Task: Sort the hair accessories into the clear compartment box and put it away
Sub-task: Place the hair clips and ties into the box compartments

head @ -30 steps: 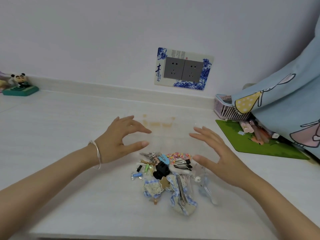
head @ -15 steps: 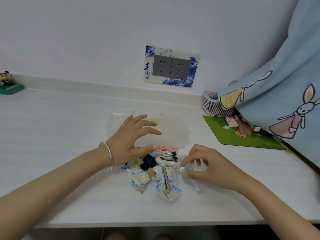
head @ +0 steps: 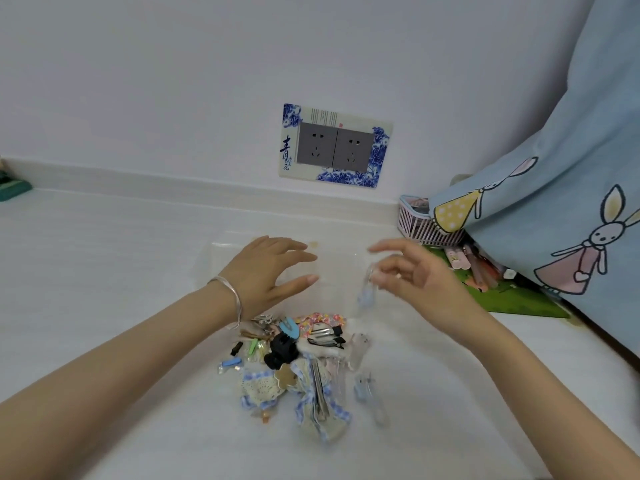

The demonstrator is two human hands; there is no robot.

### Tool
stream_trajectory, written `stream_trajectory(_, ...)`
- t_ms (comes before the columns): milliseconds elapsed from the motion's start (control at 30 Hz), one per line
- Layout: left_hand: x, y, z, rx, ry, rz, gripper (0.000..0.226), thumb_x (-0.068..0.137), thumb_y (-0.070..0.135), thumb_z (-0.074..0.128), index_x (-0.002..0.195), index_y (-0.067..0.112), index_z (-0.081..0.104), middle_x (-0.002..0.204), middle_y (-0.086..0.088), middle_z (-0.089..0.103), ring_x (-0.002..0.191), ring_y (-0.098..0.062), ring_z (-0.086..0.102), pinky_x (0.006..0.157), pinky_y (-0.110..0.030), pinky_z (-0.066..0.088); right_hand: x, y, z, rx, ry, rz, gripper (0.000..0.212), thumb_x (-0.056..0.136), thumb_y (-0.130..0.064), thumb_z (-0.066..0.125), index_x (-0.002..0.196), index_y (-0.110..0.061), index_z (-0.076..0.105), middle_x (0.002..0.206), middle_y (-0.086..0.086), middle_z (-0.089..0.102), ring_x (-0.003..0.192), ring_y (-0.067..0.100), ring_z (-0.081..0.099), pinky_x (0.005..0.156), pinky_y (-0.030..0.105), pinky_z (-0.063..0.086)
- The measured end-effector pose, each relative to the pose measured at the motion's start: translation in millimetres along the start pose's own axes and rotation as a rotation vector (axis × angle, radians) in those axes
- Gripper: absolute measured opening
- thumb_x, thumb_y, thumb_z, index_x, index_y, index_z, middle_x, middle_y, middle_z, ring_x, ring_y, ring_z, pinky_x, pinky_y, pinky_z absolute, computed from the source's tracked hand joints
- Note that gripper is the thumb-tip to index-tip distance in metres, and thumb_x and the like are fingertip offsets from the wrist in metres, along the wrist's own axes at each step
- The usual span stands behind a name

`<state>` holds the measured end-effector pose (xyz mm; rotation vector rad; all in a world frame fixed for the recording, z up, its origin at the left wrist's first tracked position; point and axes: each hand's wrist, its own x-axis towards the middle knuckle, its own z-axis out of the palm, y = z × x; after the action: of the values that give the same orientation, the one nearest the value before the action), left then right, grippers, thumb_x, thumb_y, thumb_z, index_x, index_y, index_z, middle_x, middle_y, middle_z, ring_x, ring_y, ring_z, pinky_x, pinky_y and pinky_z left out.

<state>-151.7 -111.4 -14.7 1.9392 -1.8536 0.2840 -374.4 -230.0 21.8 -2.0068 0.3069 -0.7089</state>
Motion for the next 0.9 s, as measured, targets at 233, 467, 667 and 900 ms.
stream_trajectory(233,0.9,-2.9,4.7,0.05,0.045,0.023,0.068,0.083,0.069,0.013,0.124,0.032,0.05,0.135,0.006,0.049,0.126,-0.015,0.041,0.106,-0.027,0.016,58.4,21.9,-7.3,-0.143,0.164,0.042,0.014,0.083,-0.012,0.068,0.096,-0.014,0.064,0.078,0.009,0.072,0.065,0.007,0.054,0.066,0.02,0.04)
stream_trajectory(467,1.4,-7.2,7.2,0.115,0.033,0.036,0.064,0.085,0.067,0.015,0.121,0.03,0.054,0.129,0.006,0.054,0.124,-0.017,0.044,0.105,-0.023,0.012,60.0,45.4,-3.7,-0.26,-0.106,0.079,0.009,0.08,-0.019,0.073,0.083,-0.014,0.065,0.073,-0.001,0.069,0.059,0.006,0.039,0.057,0.012,0.034)
stream_trajectory(667,1.2,-6.3,7.6,0.145,0.009,0.029,0.064,0.087,0.065,0.016,0.121,0.028,0.055,0.123,0.005,0.06,0.117,-0.016,0.052,0.103,-0.026,0.022,59.8,50.9,-4.5,-0.43,-0.058,0.059,0.002,0.079,-0.026,0.072,0.077,-0.026,0.072,0.077,-0.008,0.067,0.066,0.007,0.039,0.065,0.021,0.033)
stream_trajectory(900,-2.4,-4.1,4.4,0.098,0.027,0.043,0.059,0.087,0.063,0.02,0.12,0.03,0.054,0.122,0.007,0.059,0.115,-0.014,0.051,0.098,-0.025,0.027,32.1,16.2,-6.9,-0.377,0.043,-0.04,0.004,0.081,-0.022,0.07,0.078,-0.022,0.069,0.077,-0.016,0.065,0.061,0.004,0.046,0.059,0.013,0.034)
